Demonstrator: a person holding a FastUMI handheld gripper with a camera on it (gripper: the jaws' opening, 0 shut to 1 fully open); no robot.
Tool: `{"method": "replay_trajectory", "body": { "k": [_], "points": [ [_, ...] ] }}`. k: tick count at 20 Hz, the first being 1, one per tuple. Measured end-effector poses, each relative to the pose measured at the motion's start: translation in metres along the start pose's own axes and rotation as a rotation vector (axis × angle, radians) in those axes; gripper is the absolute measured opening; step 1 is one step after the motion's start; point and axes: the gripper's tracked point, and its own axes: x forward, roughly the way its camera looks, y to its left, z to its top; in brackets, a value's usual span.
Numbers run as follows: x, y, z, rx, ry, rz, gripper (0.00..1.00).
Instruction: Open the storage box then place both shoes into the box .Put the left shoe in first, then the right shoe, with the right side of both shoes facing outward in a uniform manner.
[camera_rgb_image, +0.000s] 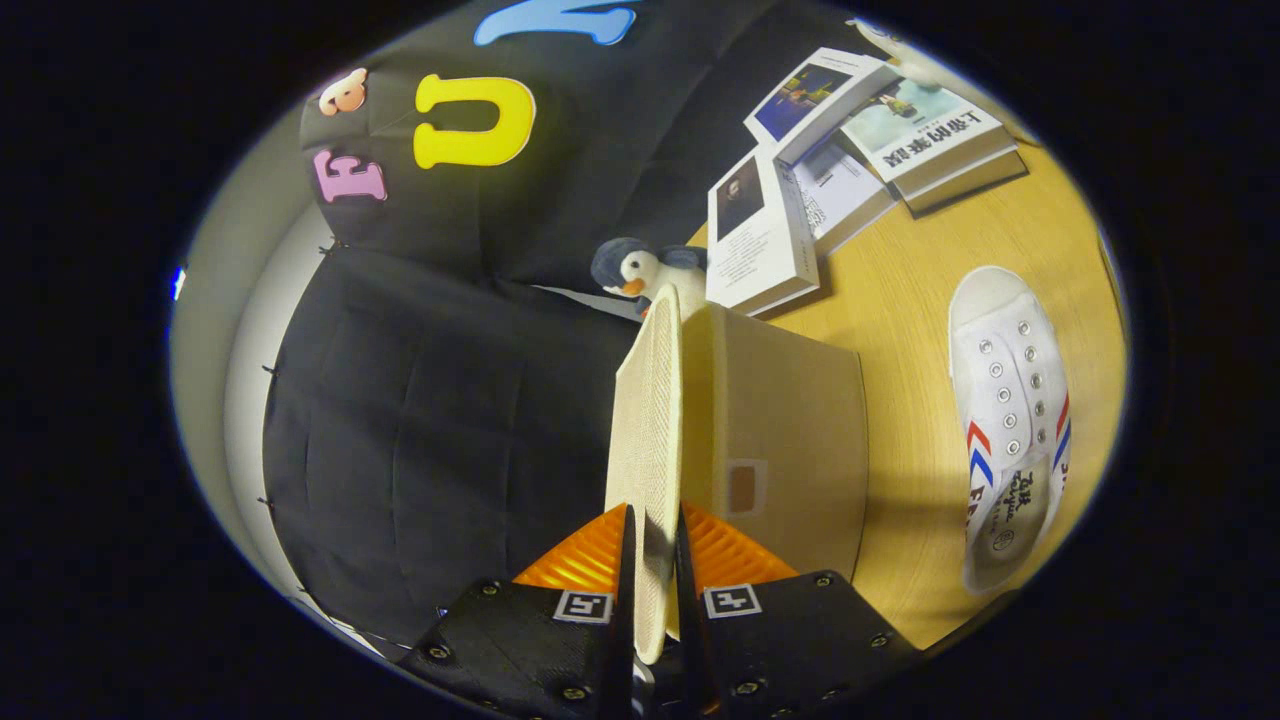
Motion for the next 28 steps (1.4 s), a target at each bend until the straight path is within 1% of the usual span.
{"method": "replay_trajectory", "body": {
  "k": [6, 10, 18, 23, 26, 28],
  "points": [
    [0.001, 0.056, 0.006, -0.115, -0.005, 0.051, 0.19],
    [0.015, 0.094, 0.007, -0.2, 0.017, 0.078, 0.19],
    [0.077, 0.162, -0.001, -0.329, 0.071, 0.134, 0.19],
    [0.124, 0.191, -0.019, -0.348, 0.114, 0.156, 0.19],
    [0.146, 0.2, -0.028, -0.354, 0.129, 0.148, 0.19],
    [0.15, 0.2, -0.029, -0.372, 0.128, 0.108, 0.19]
  ]
}}
